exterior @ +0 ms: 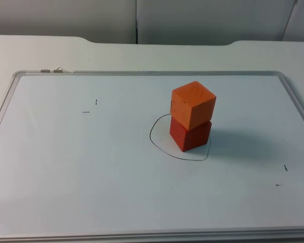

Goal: Pick up one cube with the left hand and another cube with the right hand. First place the cube in the right hand at the target position, then stack the cube in the left hand on top.

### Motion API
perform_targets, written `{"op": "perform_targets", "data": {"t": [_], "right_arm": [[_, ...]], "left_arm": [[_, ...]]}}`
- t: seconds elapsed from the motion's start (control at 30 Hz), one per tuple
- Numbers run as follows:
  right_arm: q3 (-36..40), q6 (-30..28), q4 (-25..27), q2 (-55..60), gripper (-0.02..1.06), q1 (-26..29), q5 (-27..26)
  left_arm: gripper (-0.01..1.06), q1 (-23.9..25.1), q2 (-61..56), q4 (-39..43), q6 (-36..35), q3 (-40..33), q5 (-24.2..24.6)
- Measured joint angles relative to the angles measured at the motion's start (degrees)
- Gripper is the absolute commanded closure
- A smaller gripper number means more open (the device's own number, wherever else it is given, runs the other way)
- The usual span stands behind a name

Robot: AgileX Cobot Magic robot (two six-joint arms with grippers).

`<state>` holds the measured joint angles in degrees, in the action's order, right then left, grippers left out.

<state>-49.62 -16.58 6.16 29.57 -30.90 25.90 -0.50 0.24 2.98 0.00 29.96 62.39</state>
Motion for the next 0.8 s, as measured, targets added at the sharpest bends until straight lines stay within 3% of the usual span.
{"op": "perform_targets", "data": {"t": [0.13,0.27,0.4,0.57,0.8], "right_arm": [[0.00,-0.58,0.00,0.00,0.08,0.00,4.60],[0.00,-1.33,0.00,0.00,0.08,0.00,14.64],[1.48,-1.57,0.25,-1.24,0.08,0.00,19.74],[7.82,-1.31,1.26,-8.70,0.08,0.00,23.07],[13.01,3.65,1.26,-22.30,0.08,0.00,27.50]], "left_arm": [[0.00,0.00,0.00,0.00,0.00,0.00,0.00],[0.00,0.00,0.00,0.00,0.00,0.00,0.00],[0.00,0.00,0.00,0.00,0.00,0.00,0.00],[0.00,0.00,0.00,0.00,0.00,0.00,0.00],[0.00,0.00,0.00,0.00,0.00,0.00,0.00]]}}
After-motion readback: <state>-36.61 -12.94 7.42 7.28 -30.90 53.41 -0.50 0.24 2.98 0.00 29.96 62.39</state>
